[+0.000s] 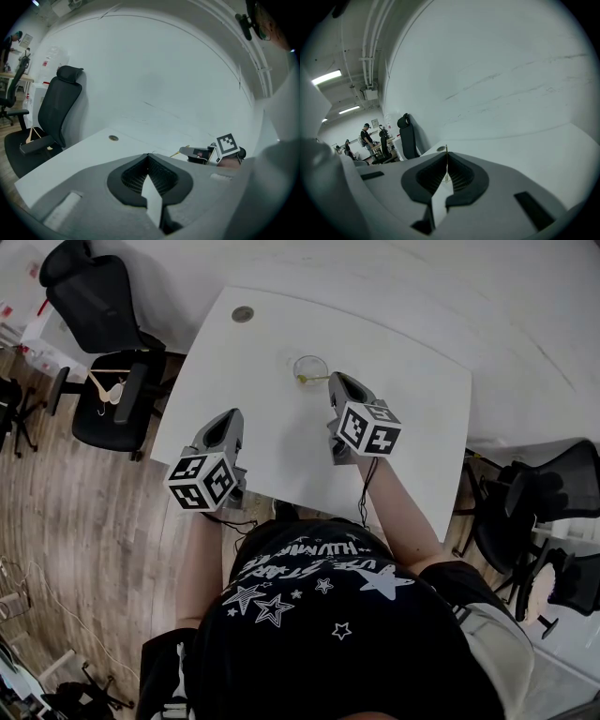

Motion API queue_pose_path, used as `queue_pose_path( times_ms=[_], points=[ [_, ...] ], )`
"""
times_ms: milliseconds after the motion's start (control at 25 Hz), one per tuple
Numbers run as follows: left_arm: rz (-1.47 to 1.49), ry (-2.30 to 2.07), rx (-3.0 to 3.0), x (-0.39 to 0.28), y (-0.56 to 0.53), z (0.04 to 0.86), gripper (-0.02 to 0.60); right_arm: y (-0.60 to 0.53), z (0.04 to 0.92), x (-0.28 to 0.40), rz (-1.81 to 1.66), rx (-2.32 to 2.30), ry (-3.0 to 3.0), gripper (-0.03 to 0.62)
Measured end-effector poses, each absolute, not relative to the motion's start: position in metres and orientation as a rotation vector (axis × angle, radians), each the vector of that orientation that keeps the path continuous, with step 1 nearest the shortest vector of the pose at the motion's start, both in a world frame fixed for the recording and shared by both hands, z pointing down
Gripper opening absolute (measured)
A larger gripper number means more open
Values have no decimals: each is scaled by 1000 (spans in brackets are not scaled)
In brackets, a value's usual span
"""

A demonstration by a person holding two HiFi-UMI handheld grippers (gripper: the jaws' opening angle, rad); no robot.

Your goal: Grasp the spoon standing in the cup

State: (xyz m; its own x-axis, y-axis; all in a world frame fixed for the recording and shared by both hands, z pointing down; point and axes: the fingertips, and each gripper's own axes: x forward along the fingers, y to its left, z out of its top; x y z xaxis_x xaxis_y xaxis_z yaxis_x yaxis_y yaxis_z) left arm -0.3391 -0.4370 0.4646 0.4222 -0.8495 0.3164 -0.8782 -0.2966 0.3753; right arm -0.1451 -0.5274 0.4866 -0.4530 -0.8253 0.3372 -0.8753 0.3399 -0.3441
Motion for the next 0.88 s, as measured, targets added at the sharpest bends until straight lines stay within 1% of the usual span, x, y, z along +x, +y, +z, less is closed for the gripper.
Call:
queue_pose_path(
  times_ms=[880],
  points=[
    [38, -1578, 2189, -297, -372, 431, 6, -492, 415, -96, 603, 1587, -2658, 17]
  ],
)
